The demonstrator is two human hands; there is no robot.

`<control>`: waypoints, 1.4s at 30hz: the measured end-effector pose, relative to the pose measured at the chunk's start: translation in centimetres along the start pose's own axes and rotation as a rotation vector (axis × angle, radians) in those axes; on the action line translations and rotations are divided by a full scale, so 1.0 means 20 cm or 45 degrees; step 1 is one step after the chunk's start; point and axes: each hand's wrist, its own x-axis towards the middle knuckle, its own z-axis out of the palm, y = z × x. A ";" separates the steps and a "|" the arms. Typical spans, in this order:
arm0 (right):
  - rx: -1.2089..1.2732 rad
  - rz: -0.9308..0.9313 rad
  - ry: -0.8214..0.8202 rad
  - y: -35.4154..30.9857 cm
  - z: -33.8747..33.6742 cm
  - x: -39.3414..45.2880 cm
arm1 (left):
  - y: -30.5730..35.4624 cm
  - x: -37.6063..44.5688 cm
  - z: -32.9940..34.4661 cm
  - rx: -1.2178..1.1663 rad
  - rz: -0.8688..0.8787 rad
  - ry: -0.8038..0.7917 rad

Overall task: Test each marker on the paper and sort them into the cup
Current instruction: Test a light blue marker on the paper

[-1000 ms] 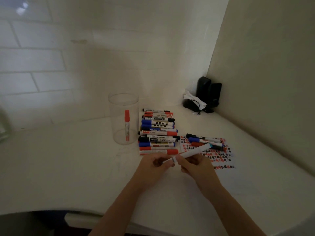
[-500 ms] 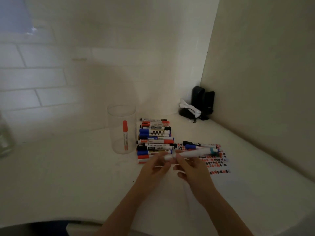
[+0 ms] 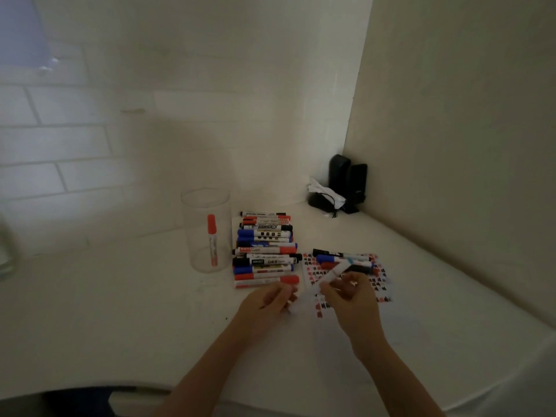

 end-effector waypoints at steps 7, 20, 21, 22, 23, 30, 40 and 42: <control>-0.112 -0.092 -0.155 0.05 0.14 -0.02 | 0.00 0.00 0.00 0.151 0.054 -0.035; -0.197 -0.043 -0.283 0.05 0.15 -0.01 | 0.02 -0.02 0.01 0.162 0.147 0.026; -0.181 -0.048 -0.286 0.03 0.12 -0.01 | 0.02 -0.02 0.01 0.162 0.132 0.026; -0.137 -0.034 -0.260 0.01 0.08 0.00 | 0.02 -0.02 0.01 0.175 0.101 0.022; -0.074 -0.001 -0.215 -0.02 0.04 0.01 | 0.02 -0.02 0.01 0.194 0.073 0.027; -0.055 0.197 -0.178 -0.05 -0.23 0.09 | -0.05 -0.02 0.04 0.668 0.267 -0.044; -0.505 -0.044 0.004 0.18 -0.20 0.05 | -0.01 -0.02 0.06 1.060 0.270 -0.139; -0.533 -0.056 -0.017 0.19 -0.20 0.05 | 0.00 -0.02 0.06 1.050 0.273 -0.124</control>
